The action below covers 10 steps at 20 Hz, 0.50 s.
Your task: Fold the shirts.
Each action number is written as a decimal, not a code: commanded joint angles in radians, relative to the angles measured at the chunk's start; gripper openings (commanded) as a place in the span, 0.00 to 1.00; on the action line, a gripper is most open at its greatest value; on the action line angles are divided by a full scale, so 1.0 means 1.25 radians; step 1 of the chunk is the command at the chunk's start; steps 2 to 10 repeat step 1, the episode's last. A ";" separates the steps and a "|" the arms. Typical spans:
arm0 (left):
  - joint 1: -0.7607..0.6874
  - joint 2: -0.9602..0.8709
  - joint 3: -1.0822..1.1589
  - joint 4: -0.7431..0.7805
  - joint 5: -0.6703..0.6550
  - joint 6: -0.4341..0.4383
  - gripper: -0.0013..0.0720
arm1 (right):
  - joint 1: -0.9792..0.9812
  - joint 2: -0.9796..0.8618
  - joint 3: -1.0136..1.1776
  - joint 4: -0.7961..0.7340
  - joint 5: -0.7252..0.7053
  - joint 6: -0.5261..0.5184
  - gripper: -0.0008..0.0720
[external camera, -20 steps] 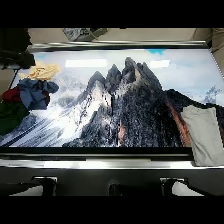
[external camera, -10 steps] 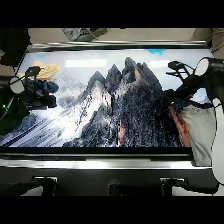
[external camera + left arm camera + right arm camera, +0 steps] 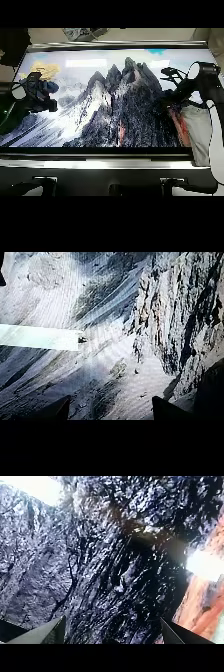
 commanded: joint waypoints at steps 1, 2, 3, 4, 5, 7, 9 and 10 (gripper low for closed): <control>-0.001 0.001 -0.002 -0.001 0.002 -0.001 0.82 | 0.002 0.000 -0.001 0.000 0.000 0.000 0.92; -0.001 0.001 -0.002 -0.001 0.002 -0.001 0.82 | 0.002 0.000 -0.001 0.000 0.000 0.000 0.92; -0.001 0.001 -0.002 -0.001 0.002 -0.001 0.82 | 0.002 0.000 -0.001 0.000 0.000 0.000 0.92; -0.001 0.001 -0.002 -0.001 0.002 -0.001 0.82 | 0.002 0.000 -0.001 0.000 0.000 0.000 0.92; -0.001 0.001 -0.002 -0.001 0.002 -0.001 0.82 | 0.002 0.000 -0.001 0.000 0.000 0.000 0.92; -0.001 0.001 -0.002 -0.001 0.002 -0.001 0.82 | 0.002 0.000 -0.001 0.000 0.000 0.000 0.92; -0.001 0.001 -0.002 -0.001 0.002 -0.001 0.82 | 0.002 0.000 -0.001 0.000 0.000 0.000 0.92; -0.001 0.001 -0.002 -0.001 0.002 -0.001 0.82 | 0.002 0.000 -0.001 0.000 0.000 0.000 0.92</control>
